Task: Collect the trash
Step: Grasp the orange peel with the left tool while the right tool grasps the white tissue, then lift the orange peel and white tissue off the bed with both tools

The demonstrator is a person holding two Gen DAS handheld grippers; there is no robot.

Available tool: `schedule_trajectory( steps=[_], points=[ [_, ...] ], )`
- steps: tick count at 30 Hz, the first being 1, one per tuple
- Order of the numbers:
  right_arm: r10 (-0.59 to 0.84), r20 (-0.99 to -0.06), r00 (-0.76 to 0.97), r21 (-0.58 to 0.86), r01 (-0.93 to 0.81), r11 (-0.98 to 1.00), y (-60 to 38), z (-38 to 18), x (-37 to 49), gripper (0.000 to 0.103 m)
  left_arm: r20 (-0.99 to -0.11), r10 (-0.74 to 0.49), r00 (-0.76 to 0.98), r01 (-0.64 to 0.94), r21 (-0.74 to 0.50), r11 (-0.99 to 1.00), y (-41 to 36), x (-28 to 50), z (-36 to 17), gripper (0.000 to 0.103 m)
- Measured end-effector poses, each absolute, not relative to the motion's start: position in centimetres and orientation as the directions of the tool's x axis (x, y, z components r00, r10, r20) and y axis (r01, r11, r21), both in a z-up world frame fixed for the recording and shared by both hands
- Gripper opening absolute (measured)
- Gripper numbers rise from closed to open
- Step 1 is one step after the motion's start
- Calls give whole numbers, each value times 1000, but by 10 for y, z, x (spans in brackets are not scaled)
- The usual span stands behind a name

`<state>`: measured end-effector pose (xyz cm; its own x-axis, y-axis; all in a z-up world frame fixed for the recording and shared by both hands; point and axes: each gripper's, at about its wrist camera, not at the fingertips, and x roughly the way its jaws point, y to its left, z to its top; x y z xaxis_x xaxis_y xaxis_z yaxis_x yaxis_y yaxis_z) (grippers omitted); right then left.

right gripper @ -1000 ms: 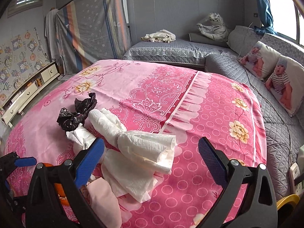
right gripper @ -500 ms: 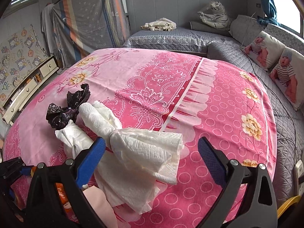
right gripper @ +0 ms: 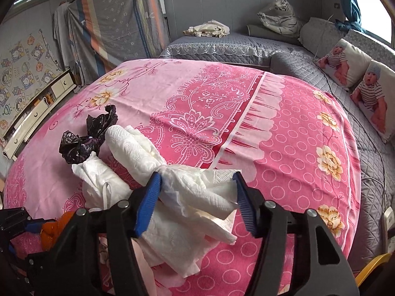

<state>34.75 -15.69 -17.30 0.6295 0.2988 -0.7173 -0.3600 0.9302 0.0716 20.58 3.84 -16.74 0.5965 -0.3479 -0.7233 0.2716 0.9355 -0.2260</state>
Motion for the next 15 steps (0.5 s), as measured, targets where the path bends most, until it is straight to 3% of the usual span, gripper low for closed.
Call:
schedule_trajectory(
  steps=[7, 15],
  points=[
    [302, -725, 619, 54, -386, 921, -152, -169, 342, 25, -722, -337, 605, 242, -236, 941, 44, 204, -166, 39],
    [301, -724, 621, 53, -385, 921, -151, -165, 341, 12, -713, -330, 618, 224, -242, 944, 51, 200, -162, 38]
  ],
)
